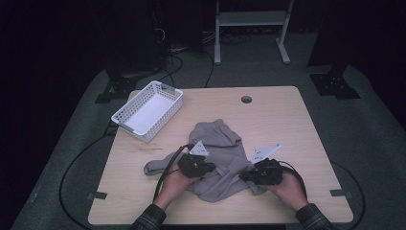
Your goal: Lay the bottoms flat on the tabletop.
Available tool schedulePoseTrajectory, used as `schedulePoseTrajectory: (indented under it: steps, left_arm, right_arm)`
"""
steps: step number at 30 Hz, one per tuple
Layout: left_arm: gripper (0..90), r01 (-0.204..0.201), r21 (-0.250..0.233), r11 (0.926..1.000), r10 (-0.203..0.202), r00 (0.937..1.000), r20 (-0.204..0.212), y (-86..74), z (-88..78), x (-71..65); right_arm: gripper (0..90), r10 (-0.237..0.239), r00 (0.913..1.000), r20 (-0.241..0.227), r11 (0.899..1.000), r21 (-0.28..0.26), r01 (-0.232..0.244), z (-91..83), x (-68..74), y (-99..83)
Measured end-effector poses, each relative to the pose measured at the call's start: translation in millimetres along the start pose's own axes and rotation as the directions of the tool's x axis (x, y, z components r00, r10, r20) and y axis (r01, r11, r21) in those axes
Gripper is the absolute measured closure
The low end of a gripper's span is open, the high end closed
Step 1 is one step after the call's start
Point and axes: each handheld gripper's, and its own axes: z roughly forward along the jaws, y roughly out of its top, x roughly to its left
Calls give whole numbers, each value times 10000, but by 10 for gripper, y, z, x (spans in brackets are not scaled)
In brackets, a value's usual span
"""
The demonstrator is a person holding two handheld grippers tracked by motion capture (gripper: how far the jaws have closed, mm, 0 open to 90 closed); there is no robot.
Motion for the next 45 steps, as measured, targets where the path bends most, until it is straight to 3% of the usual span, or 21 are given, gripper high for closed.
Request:
schedulePoseTrajectory:
  steps: [12,21,30,36,41,45]
  left_arm:
    - [884,474,-1142,9923,-493,9987,-146,8,-325,105]
    - [884,929,-1798,9793,-1037,9933,-517,-72,-598,258]
    - [884,1388,-2273,9639,-1619,9830,-863,-200,-843,409]
    - [884,1599,-2407,9574,-1901,9758,-1080,-286,-951,490]
    - [884,1913,-2490,9494,-2278,9654,-1266,-401,-1061,585]
    - [884,2216,-2672,9378,-2662,9531,-1438,-497,-1178,659]
  right_arm:
    - [866,244,9991,349,9991,-366,-231,-206,-46,-59]
    - [866,534,9963,675,9976,-472,-503,-333,-123,-154]
    - [866,749,9919,1023,9961,-541,-696,-443,-188,-241]
    - [866,875,9892,1176,9950,-582,-811,-488,-221,-278]
    - [866,882,9879,1279,9953,-522,-821,-507,-233,-298]
    - [866,939,9863,1356,9948,-515,-876,-524,-242,-317]
